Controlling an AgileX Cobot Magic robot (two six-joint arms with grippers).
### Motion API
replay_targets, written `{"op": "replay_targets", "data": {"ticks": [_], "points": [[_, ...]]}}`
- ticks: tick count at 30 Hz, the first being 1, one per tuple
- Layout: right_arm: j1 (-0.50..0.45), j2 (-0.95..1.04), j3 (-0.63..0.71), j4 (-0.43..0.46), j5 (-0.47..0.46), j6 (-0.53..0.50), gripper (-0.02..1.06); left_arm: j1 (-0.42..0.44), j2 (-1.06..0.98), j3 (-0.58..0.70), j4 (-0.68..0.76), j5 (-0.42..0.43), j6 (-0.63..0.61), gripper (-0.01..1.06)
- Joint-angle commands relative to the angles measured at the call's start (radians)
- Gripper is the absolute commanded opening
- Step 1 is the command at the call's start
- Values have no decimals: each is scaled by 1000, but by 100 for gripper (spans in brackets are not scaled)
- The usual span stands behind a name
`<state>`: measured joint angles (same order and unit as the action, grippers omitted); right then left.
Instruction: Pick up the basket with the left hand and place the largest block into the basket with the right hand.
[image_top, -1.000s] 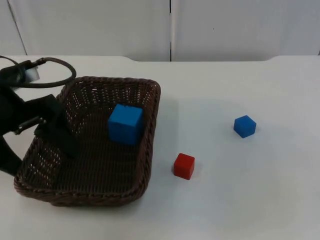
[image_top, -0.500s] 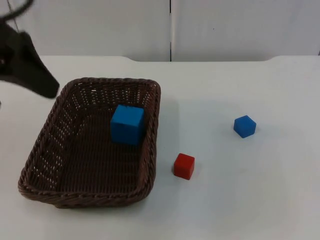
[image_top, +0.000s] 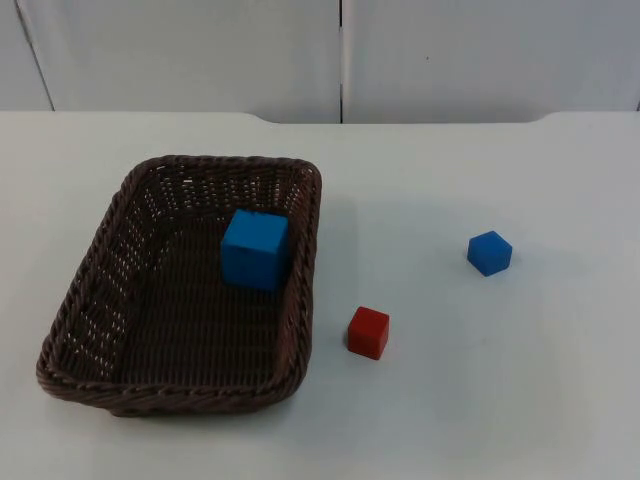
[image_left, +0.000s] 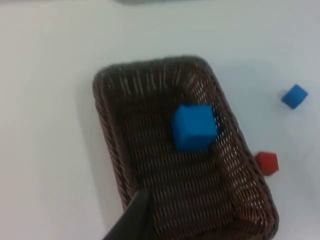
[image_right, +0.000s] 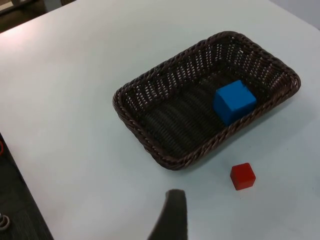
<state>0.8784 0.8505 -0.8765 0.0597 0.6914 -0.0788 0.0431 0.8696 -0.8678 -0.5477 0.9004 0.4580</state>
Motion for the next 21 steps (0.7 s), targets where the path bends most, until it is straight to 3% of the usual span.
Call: {"op": "replay_targets", "data": {"ticks": [1, 11, 21], "points": [[4, -11, 0, -2, -7, 3, 71, 4, -50, 7, 15, -8, -19, 105], [4, -146, 1, -2, -1, 3, 71, 4, -217, 7, 103, -15, -79, 105], [4, -325, 12, -2, 112, 3, 71, 4, -375, 7, 259, -13, -209, 105]]}}
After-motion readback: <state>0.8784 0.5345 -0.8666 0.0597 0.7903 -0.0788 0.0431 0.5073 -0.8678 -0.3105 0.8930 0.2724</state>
